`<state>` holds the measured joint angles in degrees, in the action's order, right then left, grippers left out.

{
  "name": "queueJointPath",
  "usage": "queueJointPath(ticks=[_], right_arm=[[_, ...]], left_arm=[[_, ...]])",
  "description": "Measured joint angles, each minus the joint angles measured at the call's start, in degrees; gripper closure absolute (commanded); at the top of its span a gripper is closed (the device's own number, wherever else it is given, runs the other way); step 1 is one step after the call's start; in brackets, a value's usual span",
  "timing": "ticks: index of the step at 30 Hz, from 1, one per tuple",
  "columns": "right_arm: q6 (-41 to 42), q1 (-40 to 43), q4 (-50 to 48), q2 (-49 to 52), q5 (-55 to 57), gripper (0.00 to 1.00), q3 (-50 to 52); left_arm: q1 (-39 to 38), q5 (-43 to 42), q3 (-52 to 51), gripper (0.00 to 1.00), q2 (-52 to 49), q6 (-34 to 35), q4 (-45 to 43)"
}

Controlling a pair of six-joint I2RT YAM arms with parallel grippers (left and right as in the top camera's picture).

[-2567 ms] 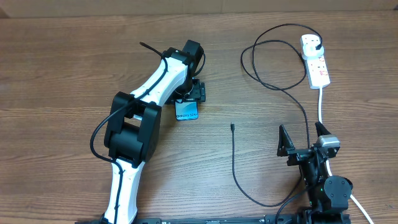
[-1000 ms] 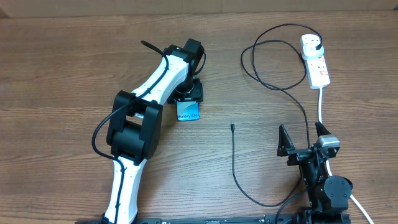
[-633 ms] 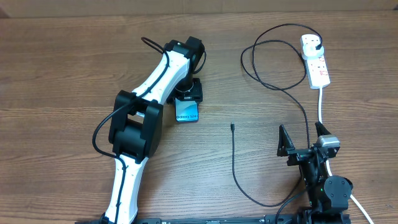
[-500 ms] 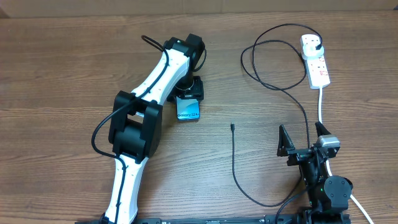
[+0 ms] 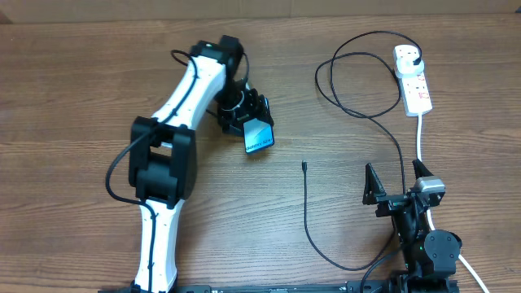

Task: Plug charger to phone and switch on socket
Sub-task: 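Lift the phone with the left gripper and raise it upward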

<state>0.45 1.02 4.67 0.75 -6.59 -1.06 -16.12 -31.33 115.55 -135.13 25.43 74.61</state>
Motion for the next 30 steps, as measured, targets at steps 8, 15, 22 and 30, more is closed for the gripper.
queueJointPath(ticks=[8,15,22,30], right_arm=[[0.0,0.0,0.0,0.0,0.0,0.0,0.0],[0.0,0.0,0.0,0.0,0.0,0.0,0.0],[0.0,0.0,0.0,0.0,0.0,0.0,0.0],[0.0,0.0,0.0,0.0,0.0,0.0,0.0]], left_arm=[[5.7,-21.8,0.0,0.34,0.0,-0.2,-1.4],[9.3,-41.0,0.0,0.35,0.0,-0.3,-3.5],[10.9,-52.1,0.0,0.34,0.0,0.9,-3.5],[11.1,-55.2,0.0,0.35,0.0,8.1,-4.0]])
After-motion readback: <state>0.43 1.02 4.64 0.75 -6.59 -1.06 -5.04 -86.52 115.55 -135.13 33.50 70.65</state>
